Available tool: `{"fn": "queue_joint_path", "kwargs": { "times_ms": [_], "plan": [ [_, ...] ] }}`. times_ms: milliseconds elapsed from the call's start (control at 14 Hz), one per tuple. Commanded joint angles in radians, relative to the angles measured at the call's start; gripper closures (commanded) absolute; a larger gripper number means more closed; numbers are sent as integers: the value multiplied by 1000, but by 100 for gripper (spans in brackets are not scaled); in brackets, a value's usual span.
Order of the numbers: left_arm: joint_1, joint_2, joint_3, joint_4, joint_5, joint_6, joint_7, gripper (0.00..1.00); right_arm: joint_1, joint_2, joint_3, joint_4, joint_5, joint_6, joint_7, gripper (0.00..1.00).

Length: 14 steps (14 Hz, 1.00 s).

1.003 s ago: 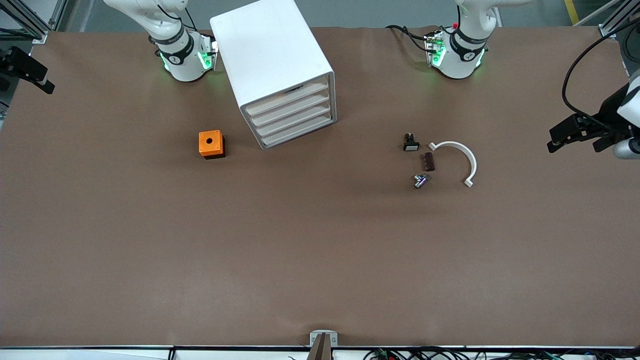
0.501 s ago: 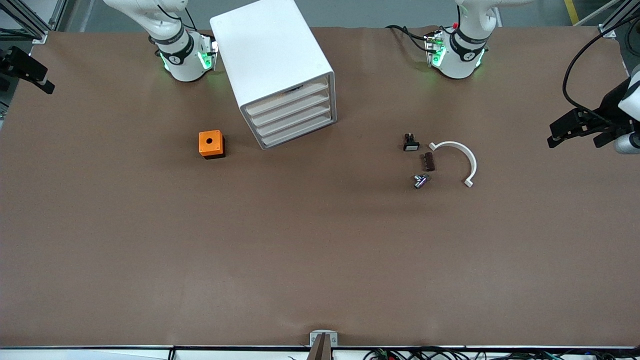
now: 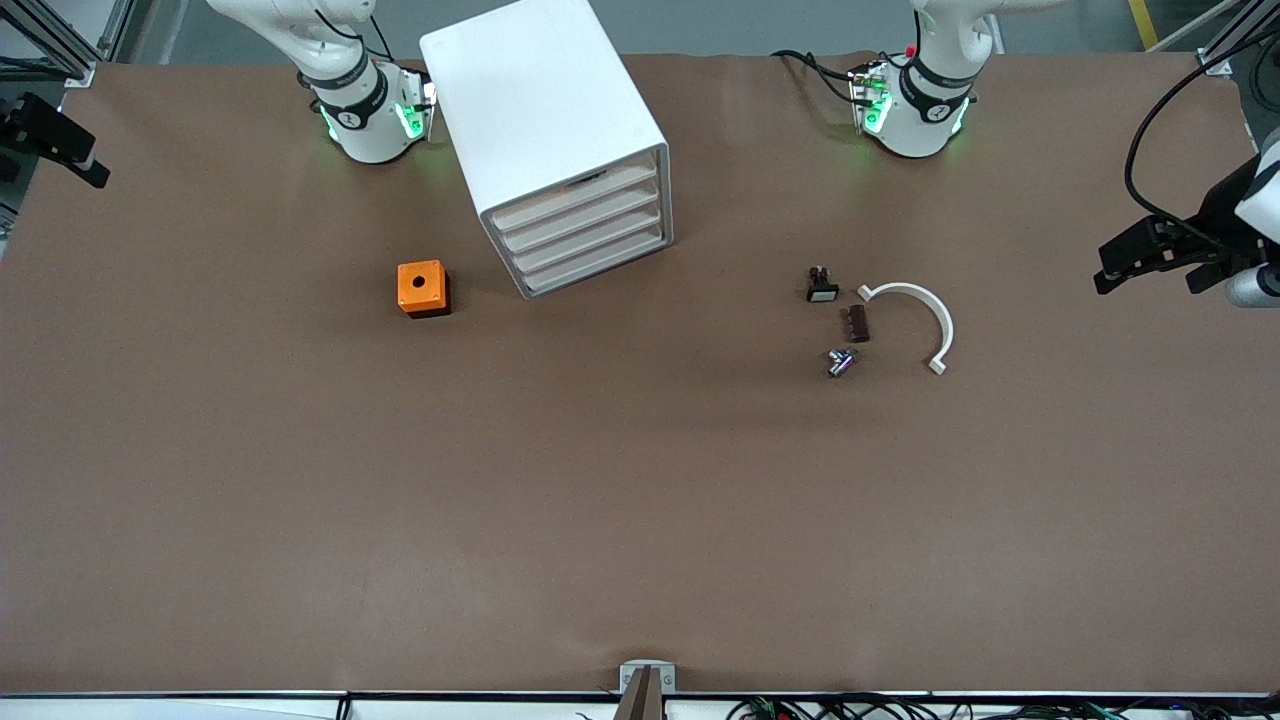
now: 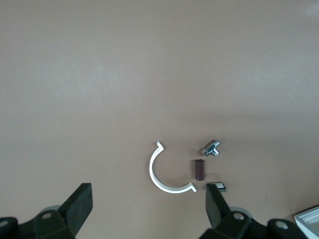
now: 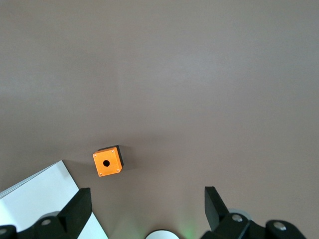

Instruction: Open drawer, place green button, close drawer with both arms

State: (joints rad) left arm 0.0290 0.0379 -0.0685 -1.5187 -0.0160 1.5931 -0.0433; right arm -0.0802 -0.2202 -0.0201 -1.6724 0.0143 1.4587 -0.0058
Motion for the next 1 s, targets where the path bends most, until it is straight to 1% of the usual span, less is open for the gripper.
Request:
{"fn": "queue_joint_path", "kwargs": {
  "times_ms": [0, 931],
  "plan": [
    [3, -7, -7, 12, 11, -19, -13, 0, -13, -22, 8, -21, -11, 2, -13, 0],
    [5, 2, -7, 14, 10, -76, -13, 0, -13, -22, 8, -21, -11, 0, -13, 0]
  ]
}}
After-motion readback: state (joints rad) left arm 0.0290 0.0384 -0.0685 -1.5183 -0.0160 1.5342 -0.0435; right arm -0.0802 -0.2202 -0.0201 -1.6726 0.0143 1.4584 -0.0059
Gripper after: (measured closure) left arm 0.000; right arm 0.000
